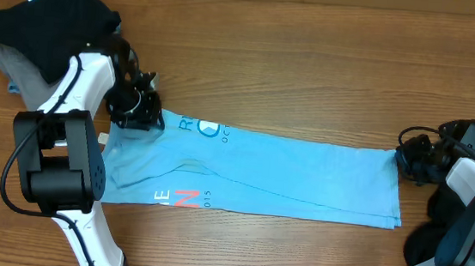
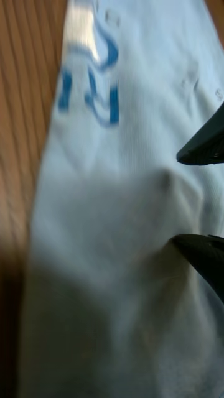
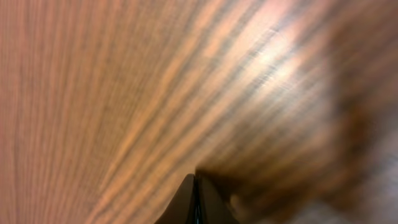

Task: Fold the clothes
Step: 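Grasp the strip's right end with the right gripper and lift it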

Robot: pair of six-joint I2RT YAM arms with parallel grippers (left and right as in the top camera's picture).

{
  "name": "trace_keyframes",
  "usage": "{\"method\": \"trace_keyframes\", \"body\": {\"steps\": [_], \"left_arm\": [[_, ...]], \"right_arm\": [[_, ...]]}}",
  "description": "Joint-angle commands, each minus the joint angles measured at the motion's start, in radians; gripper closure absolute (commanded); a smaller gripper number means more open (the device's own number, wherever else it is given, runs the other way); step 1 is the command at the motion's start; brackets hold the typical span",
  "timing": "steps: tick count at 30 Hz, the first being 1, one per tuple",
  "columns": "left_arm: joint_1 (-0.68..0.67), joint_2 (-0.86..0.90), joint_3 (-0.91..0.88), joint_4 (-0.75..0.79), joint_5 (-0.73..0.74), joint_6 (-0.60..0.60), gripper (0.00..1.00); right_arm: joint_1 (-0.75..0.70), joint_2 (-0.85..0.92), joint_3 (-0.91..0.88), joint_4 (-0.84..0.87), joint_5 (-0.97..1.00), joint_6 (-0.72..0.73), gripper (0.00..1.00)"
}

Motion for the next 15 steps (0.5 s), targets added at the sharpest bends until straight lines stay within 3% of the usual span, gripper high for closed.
{"method": "trace_keyframes", "body": {"steps": [1,5,7,12,15], "left_arm": [[0.006,0.002,-0.068,0.061,-0.118,-0.077,0.60],[0.006,0.002,-0.135,0.200,-0.242,-0.127,0.64],[0.006,0.003,-0.154,0.252,-0.296,-0.140,0.60],[0.015,0.004,-0.150,0.301,-0.431,-0.160,0.64],[0.054,0.004,-0.114,0.304,-0.422,-0.203,0.67]], "right_arm": [[0.014,0.033,-0.014,0.008,-0.025,0.013,0.96],[0.000,0.023,0.034,-0.051,-0.118,-0.055,0.89],[-0.008,0.007,0.066,-0.106,-0.160,-0.095,0.85],[-0.019,-0.052,0.162,-0.299,-0.180,-0.195,0.80],[-0.019,-0.076,0.217,-0.454,-0.180,-0.266,0.66]]}}
